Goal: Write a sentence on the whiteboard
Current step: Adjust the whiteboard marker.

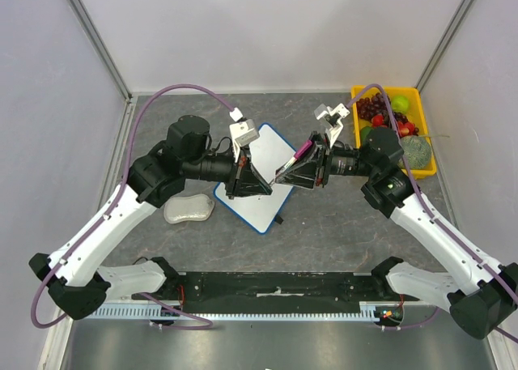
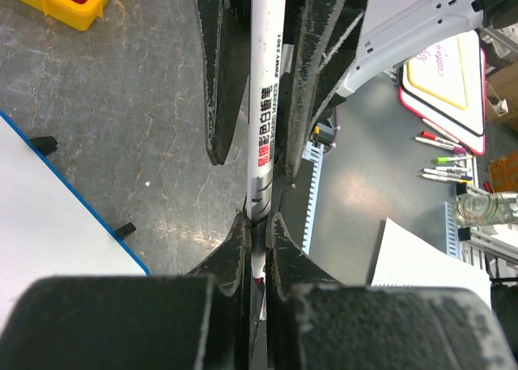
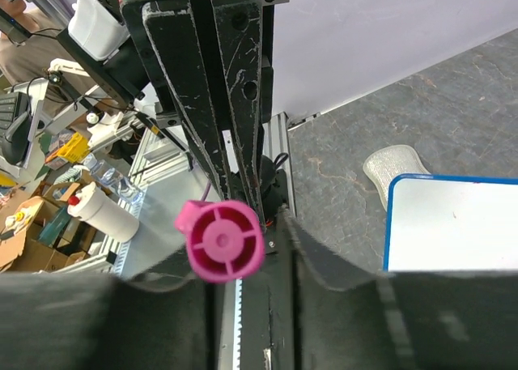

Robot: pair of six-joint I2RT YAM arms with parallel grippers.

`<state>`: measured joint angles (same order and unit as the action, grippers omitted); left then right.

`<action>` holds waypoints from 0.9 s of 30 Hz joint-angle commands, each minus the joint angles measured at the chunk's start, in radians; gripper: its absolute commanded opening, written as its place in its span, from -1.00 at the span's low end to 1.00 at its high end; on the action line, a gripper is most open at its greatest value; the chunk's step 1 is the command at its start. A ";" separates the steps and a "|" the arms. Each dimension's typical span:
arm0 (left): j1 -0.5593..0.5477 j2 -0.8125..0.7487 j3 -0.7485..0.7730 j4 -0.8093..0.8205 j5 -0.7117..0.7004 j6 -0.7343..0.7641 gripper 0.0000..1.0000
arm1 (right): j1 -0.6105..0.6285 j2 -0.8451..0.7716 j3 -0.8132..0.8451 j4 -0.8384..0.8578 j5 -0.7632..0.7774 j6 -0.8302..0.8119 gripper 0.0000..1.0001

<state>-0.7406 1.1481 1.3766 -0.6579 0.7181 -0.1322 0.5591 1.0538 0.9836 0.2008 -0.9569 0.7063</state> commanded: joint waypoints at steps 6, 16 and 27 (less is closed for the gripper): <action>0.009 -0.030 -0.010 -0.009 0.058 0.036 -0.96 | 0.001 0.006 0.043 -0.008 -0.023 -0.013 -0.45; 0.009 -0.022 -0.031 0.003 0.066 0.028 -0.96 | 0.001 0.006 0.030 0.028 -0.033 0.021 -0.41; 0.009 -0.017 -0.031 0.015 0.057 0.028 -0.96 | 0.002 0.006 0.024 -0.031 -0.054 -0.027 -0.83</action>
<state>-0.7349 1.1381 1.3392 -0.6640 0.7464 -0.1253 0.5594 1.0657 0.9852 0.1875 -0.9840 0.7040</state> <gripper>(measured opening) 0.064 0.190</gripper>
